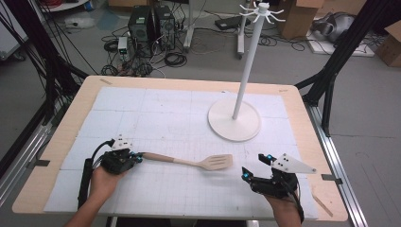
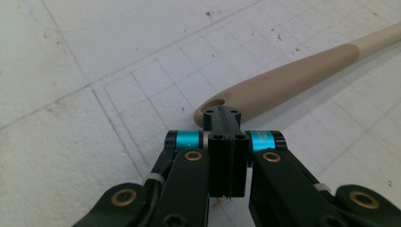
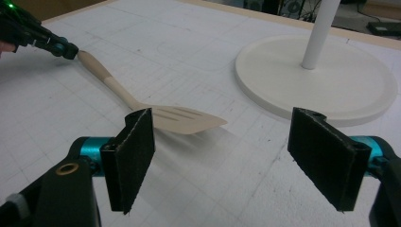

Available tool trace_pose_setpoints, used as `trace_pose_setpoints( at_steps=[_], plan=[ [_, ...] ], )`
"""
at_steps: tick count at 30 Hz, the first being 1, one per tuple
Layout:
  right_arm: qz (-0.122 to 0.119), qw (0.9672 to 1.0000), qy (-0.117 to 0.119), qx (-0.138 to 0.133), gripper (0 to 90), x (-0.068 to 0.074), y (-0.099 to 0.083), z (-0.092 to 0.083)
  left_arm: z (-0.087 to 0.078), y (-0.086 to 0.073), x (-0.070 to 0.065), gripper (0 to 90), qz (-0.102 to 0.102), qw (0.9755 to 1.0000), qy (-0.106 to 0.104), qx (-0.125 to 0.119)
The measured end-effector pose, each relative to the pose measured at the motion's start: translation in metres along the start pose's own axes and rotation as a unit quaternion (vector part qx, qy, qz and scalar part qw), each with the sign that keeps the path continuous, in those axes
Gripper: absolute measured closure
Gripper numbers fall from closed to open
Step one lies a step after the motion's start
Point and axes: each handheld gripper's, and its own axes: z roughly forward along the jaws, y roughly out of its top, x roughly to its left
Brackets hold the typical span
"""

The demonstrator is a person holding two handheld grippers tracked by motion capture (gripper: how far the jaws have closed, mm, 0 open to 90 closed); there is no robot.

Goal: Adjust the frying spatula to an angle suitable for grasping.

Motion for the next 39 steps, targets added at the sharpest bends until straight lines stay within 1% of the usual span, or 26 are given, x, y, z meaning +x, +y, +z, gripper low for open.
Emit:
trace_pose_setpoints(
  at_steps=[2, 5, 7, 8, 9, 11, 12, 13, 14, 16, 17, 19, 20, 21, 23, 24, 25, 26, 27, 28, 29, 31, 33, 35, 38, 39],
  plan=[
    [0.000, 1.0000, 0.000, 0.000, 22.7, 0.000, 0.000, 0.000, 0.002, 0.001, 0.000, 89.5, -0.001, 1.0000, 0.005, -0.004],
    [-0.001, 1.0000, 0.000, -0.001, 22.7, 0.000, 0.000, 0.000, 0.003, 0.001, 0.002, 89.6, 0.000, 1.0000, 0.006, -0.006],
    [-0.002, 1.0000, 0.000, -0.001, 22.6, -0.001, 0.000, 0.000, 0.003, 0.001, 0.003, 89.5, 0.000, 0.9998, 0.014, -0.013],
    [-0.002, 1.0000, 0.000, -0.001, 22.6, -0.001, 0.000, 0.000, 0.002, 0.001, 0.004, 89.5, -0.004, 0.9997, 0.017, -0.018],
    [-0.001, 1.0000, 0.000, -0.001, 22.6, 0.000, 0.000, 0.000, 0.001, 0.000, 0.004, 89.5, -0.004, 0.9995, 0.017, -0.025],
    [-0.002, 1.0000, 0.000, -0.001, 22.6, 0.000, 0.000, 0.000, -0.004, 0.001, 0.003, 89.3, -0.003, 0.9989, 0.008, -0.047],
    [-0.004, 1.0000, 0.001, -0.002, 22.6, 0.000, 0.000, 0.000, -0.008, 0.002, 0.002, 87.3, -0.003, 0.9982, 0.005, -0.060],
    [-0.002, 1.0000, 0.002, 0.001, 22.7, 0.000, 0.000, 0.000, -0.012, 0.002, 0.002, 81.4, -0.003, 0.9974, 0.001, -0.071],
    [-0.002, 1.0000, 0.002, 0.001, 22.7, 0.000, 0.000, 0.000, -0.016, 0.002, 0.002, 81.4, -0.003, 0.9966, -0.002, -0.082],
    [-0.001, 1.0000, 0.004, -0.002, 22.7, 0.000, 0.000, 0.001, -0.025, 0.001, 0.003, 73.2, -0.009, 0.9940, -0.016, -0.108],
    [0.001, 1.0000, 0.005, -0.002, 22.6, 0.001, 0.000, 0.001, -0.029, 0.000, 0.004, 66.7, -0.013, 0.9921, -0.026, -0.122],
    [0.001, 1.0000, 0.007, -0.006, 22.6, 0.003, 0.001, 0.002, -0.037, -0.002, 0.005, 55.5, -0.011, 0.9888, -0.040, -0.143],
    [-0.001, 0.9999, 0.009, -0.009, 22.5, 0.004, 0.002, 0.002, -0.040, -0.004, 0.006, 51.0, -0.010, 0.9871, -0.043, -0.154],
    [0.000, 0.9999, 0.012, -0.011, 22.2, 0.005, 0.003, 0.003, -0.044, -0.005, 0.008, 45.9, -0.012, 0.9860, -0.044, -0.160],
    [0.005, 0.9995, 0.027, -0.014, 21.9, 0.008, 0.006, 0.007, -0.050, -0.009, 0.013, 36.2, -0.023, 0.9834, -0.047, -0.174],
    [0.006, 0.9992, 0.036, -0.013, 21.9, 0.010, 0.008, 0.009, -0.052, -0.012, 0.016, 33.3, -0.035, 0.9819, -0.052, -0.178],
    [0.002, 0.9989, 0.045, -0.012, 21.8, 0.012, 0.011, 0.011, -0.055, -0.014, 0.019, 31.7, -0.047, 0.9799, -0.057, -0.185],
    [0.001, 0.9985, 0.053, -0.009, 21.4, 0.015, 0.013, 0.013, -0.057, -0.015, 0.021, 28.9, -0.053, 0.9783, -0.059, -0.191],
    [-0.015, 0.9975, 0.068, -0.004, 21.4, 0.021, 0.019, 0.018, -0.059, -0.015, 0.023, 22.7, -0.058, 0.9771, -0.054, -0.197],
    [-0.015, 0.9975, 0.068, -0.004, 21.4, 0.021, 0.019, 0.018, -0.061, -0.016, 0.026, 22.7, -0.061, 0.9761, -0.049, -0.203],
    [-0.021, 0.9970, 0.075, 0.000, 21.4, 0.023, 0.023, 0.023, -0.063, -0.016, 0.027, 21.0, -0.066, 0.9748, -0.043, -0.209],
    [-0.032, 0.9957, 0.087, 0.007, 21.7, 0.027, 0.031, 0.034, -0.065, -0.017, 0.030, 19.2, -0.068, 0.9734, -0.035, -0.216],
    [-0.044, 0.9942, 0.096, 0.018, 22.2, 0.032, 0.041, 0.048, -0.066, -0.018, 0.032, 19.3, -0.066, 0.9746, -0.031, -0.212],
    [-0.058, 0.9918, 0.110, 0.031, 23.8, 0.037, 0.052, 0.063, -0.065, -0.018, 0.032, 19.3, -0.064, 0.9754, -0.030, -0.209],
    [-0.076, 0.9889, 0.121, 0.042, 24.0, 0.046, 0.067, 0.081, -0.064, -0.018, 0.032, 19.4, -0.058, 0.9759, -0.029, -0.208],
    [-0.080, 0.9882, 0.124, 0.042, 24.2, 0.048, 0.071, 0.086, -0.064, -0.018, 0.032, 19.4, -0.058, 0.9756, -0.029, -0.210]
  ],
)
